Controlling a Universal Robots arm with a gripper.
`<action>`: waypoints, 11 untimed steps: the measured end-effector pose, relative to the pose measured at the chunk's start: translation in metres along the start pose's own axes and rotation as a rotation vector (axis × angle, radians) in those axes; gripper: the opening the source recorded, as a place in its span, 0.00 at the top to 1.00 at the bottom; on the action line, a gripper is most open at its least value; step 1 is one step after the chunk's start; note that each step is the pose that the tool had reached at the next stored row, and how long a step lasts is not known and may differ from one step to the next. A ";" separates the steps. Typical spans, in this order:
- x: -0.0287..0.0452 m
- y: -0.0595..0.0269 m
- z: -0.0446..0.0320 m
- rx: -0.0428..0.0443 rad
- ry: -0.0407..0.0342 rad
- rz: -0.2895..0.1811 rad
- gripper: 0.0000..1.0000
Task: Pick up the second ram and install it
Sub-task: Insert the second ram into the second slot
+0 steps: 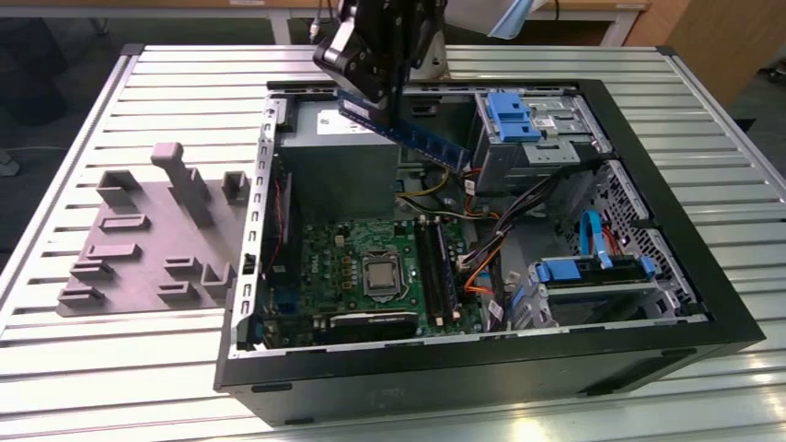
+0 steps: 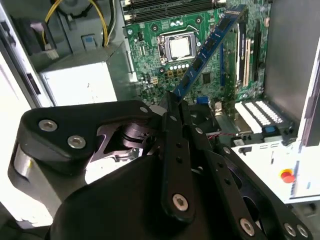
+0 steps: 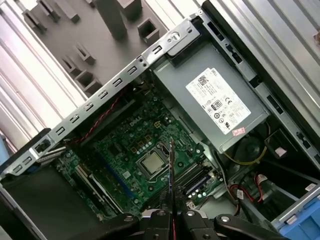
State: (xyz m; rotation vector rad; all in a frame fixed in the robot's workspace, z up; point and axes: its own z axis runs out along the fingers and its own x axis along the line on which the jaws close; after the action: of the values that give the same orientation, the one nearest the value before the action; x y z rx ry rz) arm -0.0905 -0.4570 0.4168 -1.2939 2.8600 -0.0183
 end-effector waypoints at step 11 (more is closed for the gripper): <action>0.0000 0.0001 0.0018 -0.0005 0.0024 0.198 0.86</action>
State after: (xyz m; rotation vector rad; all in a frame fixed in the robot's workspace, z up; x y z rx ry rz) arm -0.0905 -0.4569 0.4150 -1.0047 2.9753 -0.0187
